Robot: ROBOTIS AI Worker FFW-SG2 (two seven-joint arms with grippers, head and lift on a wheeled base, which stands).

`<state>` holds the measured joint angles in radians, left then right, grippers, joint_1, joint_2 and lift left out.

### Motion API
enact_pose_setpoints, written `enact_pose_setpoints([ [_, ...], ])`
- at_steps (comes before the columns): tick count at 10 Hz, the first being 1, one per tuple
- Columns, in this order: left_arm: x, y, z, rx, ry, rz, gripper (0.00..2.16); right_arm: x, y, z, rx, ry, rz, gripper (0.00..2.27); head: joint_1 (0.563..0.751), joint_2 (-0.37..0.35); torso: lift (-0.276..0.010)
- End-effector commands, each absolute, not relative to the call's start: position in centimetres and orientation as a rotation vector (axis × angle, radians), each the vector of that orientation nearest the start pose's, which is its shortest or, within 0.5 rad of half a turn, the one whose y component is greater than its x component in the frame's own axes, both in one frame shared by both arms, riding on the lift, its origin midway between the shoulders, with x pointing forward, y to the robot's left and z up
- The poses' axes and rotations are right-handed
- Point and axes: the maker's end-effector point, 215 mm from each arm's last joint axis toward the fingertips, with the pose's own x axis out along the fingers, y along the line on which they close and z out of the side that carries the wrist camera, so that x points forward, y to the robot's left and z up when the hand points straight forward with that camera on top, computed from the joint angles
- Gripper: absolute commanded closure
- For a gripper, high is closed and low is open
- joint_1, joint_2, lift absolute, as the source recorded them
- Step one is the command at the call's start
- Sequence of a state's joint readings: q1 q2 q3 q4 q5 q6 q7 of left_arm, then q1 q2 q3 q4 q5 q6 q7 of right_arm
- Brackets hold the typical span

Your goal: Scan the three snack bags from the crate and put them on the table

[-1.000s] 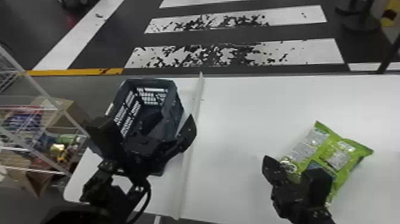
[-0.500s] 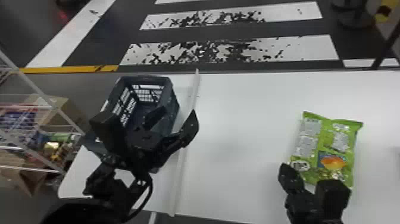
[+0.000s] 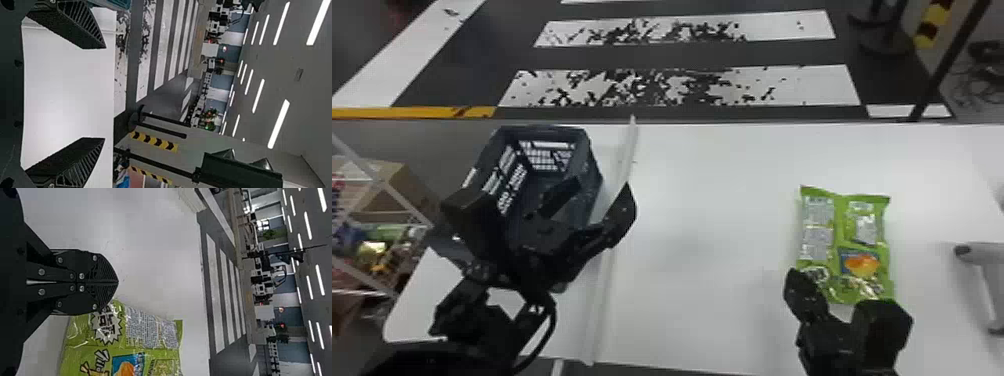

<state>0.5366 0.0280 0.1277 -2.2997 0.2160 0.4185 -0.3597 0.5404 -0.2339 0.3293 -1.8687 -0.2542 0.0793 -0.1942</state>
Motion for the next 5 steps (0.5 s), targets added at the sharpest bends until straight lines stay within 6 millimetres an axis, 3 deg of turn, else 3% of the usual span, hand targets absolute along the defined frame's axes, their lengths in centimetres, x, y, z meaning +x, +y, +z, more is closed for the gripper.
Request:
enact_pose_setpoints([
  [1, 42.4, 19.7, -32.0, -0.166, 0.184, -0.318, 0.03, 38.4, -14.2, -45.6, 0.139, 0.336, 0.154, 2.25, 0.695, 0.11, -0.094],
  [3, 42.2, 19.4, -32.0, -0.173, 0.187, -0.322, 0.03, 43.0, -17.0, -41.0, 0.146, 0.215, 0.161, 2.25, 0.695, 0.081, -0.094],
  [5, 41.9, 19.8, -31.9, -0.171, 0.189, -0.316, 0.03, 46.5, -19.0, -43.3, 0.114, 0.229, 0.134, 2.25, 0.695, 0.041, -0.094],
])
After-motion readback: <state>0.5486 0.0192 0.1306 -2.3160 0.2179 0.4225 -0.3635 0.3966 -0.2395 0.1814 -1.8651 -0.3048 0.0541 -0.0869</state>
